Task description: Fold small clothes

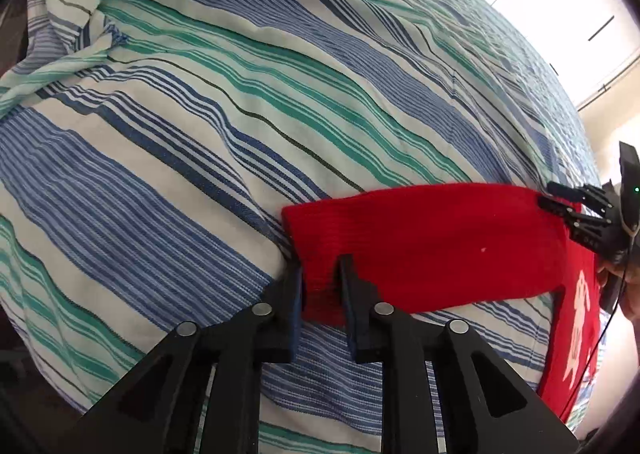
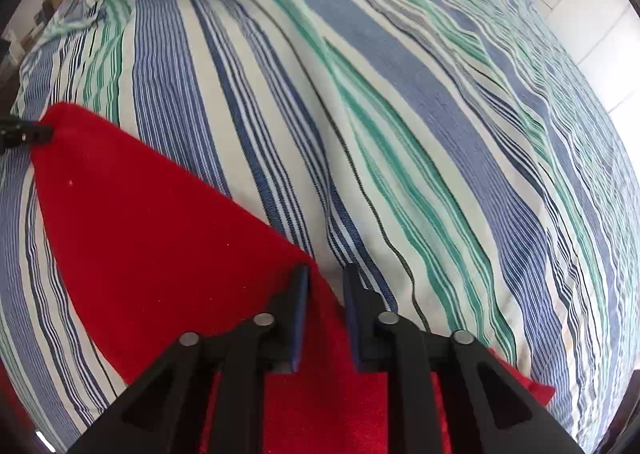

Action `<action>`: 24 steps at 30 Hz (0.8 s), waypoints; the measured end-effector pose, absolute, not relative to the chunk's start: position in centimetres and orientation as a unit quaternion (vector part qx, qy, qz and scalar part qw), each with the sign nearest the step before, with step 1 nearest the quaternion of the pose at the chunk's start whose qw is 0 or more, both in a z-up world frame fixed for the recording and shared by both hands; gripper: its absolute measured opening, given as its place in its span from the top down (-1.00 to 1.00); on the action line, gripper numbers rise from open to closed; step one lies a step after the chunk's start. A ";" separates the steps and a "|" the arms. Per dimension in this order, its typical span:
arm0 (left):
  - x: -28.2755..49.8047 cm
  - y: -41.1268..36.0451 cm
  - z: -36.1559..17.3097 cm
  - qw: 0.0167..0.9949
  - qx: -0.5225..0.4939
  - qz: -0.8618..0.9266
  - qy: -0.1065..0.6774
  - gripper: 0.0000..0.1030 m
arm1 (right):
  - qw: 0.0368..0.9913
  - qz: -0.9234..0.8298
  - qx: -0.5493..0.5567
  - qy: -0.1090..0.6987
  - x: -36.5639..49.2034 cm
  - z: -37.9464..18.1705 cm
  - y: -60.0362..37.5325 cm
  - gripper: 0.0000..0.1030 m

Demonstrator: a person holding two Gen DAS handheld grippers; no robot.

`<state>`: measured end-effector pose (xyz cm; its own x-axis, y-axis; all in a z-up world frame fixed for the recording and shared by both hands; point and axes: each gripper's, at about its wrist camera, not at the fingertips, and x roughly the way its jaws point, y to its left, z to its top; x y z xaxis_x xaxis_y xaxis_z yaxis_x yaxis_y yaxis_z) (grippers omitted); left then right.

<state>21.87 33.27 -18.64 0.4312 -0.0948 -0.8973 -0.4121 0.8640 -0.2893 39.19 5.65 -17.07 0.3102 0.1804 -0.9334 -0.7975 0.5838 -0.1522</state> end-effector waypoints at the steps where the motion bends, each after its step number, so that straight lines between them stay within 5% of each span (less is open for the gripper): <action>1: 21.3 33.3 -18.0 0.815 -0.237 0.109 0.517 0.39 | 0.762 0.324 -0.287 0.482 39.3 -15.8 4.3 0.06; 3: 20.2 32.8 -16.4 0.831 -0.201 0.131 0.502 0.24 | 0.807 0.300 -0.220 0.458 39.2 -12.7 0.6 -0.22; 11: 21.4 21.1 -12.9 0.893 -0.090 0.040 0.439 -0.62 | 0.858 0.238 -0.109 0.443 27.0 -9.1 -14.4 -0.40; 19: 30.2 13.3 -20.6 0.882 0.032 0.034 0.469 -0.99 | 0.891 0.128 -0.038 0.434 16.2 -12.3 -20.2 -0.40; 24: 29.5 14.7 -21.1 0.888 -0.012 0.006 0.459 -0.99 | 0.879 0.135 0.007 0.457 15.9 -13.5 -19.3 -0.40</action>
<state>29.49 14.72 -21.10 0.5790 -0.0013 -0.8153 -0.0211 0.9996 -0.0166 15.95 -19.35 -13.49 0.5451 0.2441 -0.8020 -0.2310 0.9634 0.1362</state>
